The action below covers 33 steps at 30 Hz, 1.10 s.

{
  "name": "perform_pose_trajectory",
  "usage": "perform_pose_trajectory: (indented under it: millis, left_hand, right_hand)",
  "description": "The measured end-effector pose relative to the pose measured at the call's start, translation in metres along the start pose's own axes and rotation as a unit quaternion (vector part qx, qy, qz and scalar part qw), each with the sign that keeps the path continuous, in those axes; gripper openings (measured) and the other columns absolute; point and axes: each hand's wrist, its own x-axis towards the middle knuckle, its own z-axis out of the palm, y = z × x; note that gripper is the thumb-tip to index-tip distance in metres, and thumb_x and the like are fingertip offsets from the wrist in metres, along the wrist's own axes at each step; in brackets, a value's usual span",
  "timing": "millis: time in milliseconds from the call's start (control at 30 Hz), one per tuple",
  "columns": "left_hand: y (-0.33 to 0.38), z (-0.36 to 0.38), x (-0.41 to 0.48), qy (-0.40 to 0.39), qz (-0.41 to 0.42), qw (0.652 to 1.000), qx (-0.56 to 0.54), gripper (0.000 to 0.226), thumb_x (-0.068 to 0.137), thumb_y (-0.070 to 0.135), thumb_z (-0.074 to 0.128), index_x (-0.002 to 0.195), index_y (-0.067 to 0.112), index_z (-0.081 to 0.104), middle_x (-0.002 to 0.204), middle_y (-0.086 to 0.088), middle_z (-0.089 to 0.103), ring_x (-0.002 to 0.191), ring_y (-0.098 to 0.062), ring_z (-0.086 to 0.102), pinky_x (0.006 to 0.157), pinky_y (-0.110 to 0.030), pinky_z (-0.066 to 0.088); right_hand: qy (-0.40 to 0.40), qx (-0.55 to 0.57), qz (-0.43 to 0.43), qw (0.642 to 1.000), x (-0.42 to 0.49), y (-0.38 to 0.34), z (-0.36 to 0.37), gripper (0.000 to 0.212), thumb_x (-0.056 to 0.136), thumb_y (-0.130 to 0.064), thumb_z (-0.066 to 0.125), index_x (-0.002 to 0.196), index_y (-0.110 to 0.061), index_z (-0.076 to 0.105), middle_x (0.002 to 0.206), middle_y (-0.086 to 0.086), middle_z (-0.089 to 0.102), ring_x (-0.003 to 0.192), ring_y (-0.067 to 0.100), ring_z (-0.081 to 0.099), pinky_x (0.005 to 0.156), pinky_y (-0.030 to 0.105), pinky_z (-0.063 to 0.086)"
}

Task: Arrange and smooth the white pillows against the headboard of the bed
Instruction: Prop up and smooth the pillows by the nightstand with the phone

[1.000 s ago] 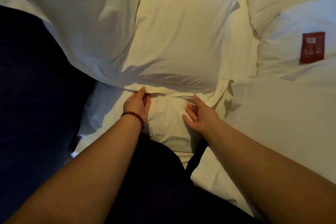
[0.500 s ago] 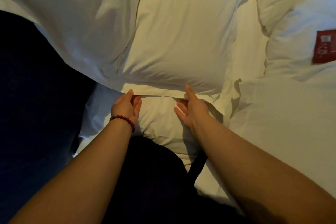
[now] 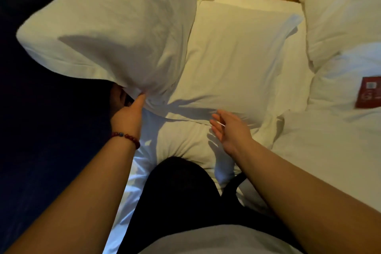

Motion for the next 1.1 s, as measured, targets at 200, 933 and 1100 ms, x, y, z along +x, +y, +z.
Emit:
perform_pose_trajectory:
  millis: [200,933,1100]
  left_hand:
    - [0.072,-0.004,-0.032,0.09,0.069,0.992,0.046,0.022,0.087,0.028,0.07,0.1,0.011,0.069,0.094,0.009,0.07,0.092,0.002,0.064,0.082,-0.014,0.049]
    - [0.159,-0.054,-0.043,0.151,-0.111,0.922,-0.34,0.029,0.1,0.027,0.049,0.11,0.008,0.068,0.105,-0.011,0.073,0.1,-0.024,0.07,0.079,-0.033,0.056]
    - [0.147,-0.052,-0.047,0.215,-0.126,0.927,-0.28,0.022,0.096,0.033,0.057,0.092,0.019,0.074,0.093,-0.007,0.075,0.094,-0.026,0.071,0.082,-0.038,0.054]
  right_hand:
    - [-0.152,-0.213,-0.132,0.956,-0.065,-0.049,0.06,0.015,0.096,-0.016,0.056,0.094,-0.01,0.07,0.089,0.006,0.073,0.077,0.017,0.067,0.068,0.024,0.054]
    - [-0.373,-0.619,-0.677,0.137,-0.113,-0.134,0.239,0.047,0.098,-0.046,0.043,0.132,-0.017,0.057,0.131,0.007,0.06,0.12,0.022,0.051,0.107,0.035,0.035]
    - [-0.127,-0.65,-0.674,0.328,-0.076,-0.203,0.284,0.059,0.102,-0.051,0.024,0.116,-0.017,0.071,0.116,0.005,0.069,0.108,0.025,0.058,0.096,0.035,0.039]
